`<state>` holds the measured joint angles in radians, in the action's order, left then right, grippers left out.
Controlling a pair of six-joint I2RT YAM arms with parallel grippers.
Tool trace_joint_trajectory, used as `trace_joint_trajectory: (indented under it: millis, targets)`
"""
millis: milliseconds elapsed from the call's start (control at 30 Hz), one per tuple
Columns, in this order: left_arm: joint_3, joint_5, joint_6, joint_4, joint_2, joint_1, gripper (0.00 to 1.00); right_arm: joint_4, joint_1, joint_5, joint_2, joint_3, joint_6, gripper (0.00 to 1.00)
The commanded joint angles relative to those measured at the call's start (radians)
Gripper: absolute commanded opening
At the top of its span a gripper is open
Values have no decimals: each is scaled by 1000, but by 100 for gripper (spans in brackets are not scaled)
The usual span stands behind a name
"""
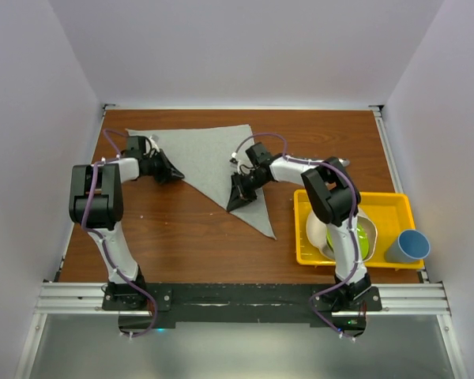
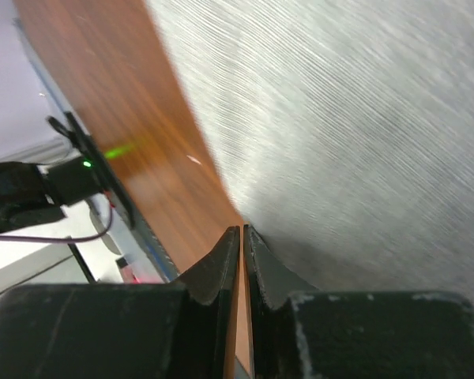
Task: Fold the napkin, place the utensils inside, and roll it up
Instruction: Fold the napkin
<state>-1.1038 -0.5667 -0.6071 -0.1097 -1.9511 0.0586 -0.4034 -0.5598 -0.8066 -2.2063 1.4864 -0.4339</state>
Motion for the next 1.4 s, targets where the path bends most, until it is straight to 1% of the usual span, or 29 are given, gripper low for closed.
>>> trace_joint_trajectory:
  millis: [0, 67, 233, 300, 333, 367, 433, 467, 500, 533, 567, 600, 633, 667, 933, 1067, 1167, 1233, 1267, 1367]
  targets:
    - [-54, 13, 24, -10, -5, 9, 0, -31, 8, 24, 74, -95, 76, 10]
    - [-60, 13, 26, -16, -11, 9, 0, -49, 8, 40, 92, -135, 93, 9]
    - [-91, 62, 35, -39, 44, 27, 0, -80, 8, 64, 262, -219, 80, 10]
    - [-106, 67, 7, -22, 66, 62, 3, -98, 8, 78, 299, -256, 73, 11]
    - [-111, 71, -2, -3, 70, 78, 6, -101, 6, 86, 334, -270, 66, 13]
    - [-125, 80, -19, 8, 76, 93, 14, -110, 6, 101, 348, -290, 67, 14]
    - [-140, 117, -29, 31, 75, 142, 22, -165, 8, 174, 376, -295, 84, 16]
    - [-157, 126, -39, 39, 67, 161, 28, -185, 8, 203, 397, -287, 95, 18]
    - [-171, 128, -42, 47, 58, 191, 31, -236, 6, 234, 407, -281, 119, 23]
    - [-188, 129, -40, 36, 47, 205, 33, -262, 8, 313, 416, -262, 130, 24]
    - [-226, 131, -40, 30, 23, 219, 38, -288, 8, 354, 436, -252, 142, 25]
    - [-243, 130, -40, 27, 12, 240, 40, -326, 8, 388, 445, -242, 164, 28]
    - [-272, 126, -45, 27, 3, 248, 41, -337, 8, 421, 456, -230, 173, 35]
    - [-283, 128, -48, 25, -15, 260, 42, -345, 11, 450, 467, -227, 181, 37]
    - [-372, 160, -45, 10, -80, 290, 42, -376, 11, 463, 447, -230, 207, 41]
    - [-367, 142, -57, 8, -88, 288, 42, -382, 12, 550, 448, -233, 195, 45]
    - [-317, 134, -66, 11, -52, 280, 40, -351, 11, 567, 444, -274, 195, 44]
    - [-266, 123, -71, 18, -13, 277, 40, -330, 9, 546, 436, -320, 196, 41]
    - [-248, 120, -71, 18, 4, 274, 40, -302, 9, 540, 441, -339, 193, 39]
    - [-182, 107, -75, 21, 70, 267, 40, -244, 1, 515, 464, -425, 158, 29]
